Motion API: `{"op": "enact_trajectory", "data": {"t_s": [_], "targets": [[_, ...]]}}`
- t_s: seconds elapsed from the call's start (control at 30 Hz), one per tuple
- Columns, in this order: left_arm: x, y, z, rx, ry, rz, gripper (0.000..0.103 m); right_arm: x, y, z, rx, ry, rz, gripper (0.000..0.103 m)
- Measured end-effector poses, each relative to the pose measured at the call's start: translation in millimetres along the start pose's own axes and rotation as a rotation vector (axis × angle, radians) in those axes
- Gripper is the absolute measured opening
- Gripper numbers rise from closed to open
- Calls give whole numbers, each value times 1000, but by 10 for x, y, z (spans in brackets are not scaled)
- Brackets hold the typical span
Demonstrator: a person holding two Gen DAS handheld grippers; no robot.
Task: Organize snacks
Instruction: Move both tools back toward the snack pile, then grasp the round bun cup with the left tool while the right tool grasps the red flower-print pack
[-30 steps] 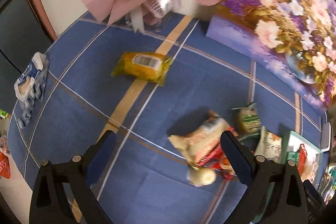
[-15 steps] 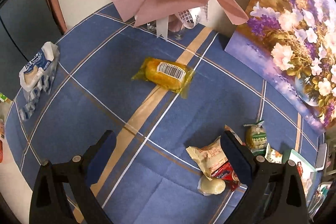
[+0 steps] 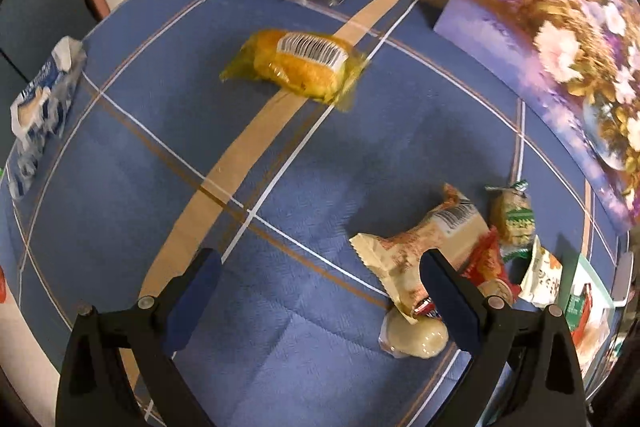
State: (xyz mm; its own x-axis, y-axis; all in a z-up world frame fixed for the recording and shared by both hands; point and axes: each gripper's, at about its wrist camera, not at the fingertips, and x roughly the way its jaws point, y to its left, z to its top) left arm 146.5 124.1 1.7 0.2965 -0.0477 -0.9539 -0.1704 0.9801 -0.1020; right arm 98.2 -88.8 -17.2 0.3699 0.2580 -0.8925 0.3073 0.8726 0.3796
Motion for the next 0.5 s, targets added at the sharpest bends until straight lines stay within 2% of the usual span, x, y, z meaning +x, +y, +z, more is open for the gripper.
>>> {"op": "enact_trajectory", "data": {"t_s": [0.17, 0.33, 0.5], "targets": [[74, 110, -4, -64, 14, 11, 99, 136, 43, 6, 9, 9, 26, 102], [119, 221, -42, -126, 37, 8, 99, 240, 99, -22, 14, 25, 60, 95], [86, 242, -72, -161, 40, -49, 99, 239, 140, -42, -1, -3, 50, 73]]}}
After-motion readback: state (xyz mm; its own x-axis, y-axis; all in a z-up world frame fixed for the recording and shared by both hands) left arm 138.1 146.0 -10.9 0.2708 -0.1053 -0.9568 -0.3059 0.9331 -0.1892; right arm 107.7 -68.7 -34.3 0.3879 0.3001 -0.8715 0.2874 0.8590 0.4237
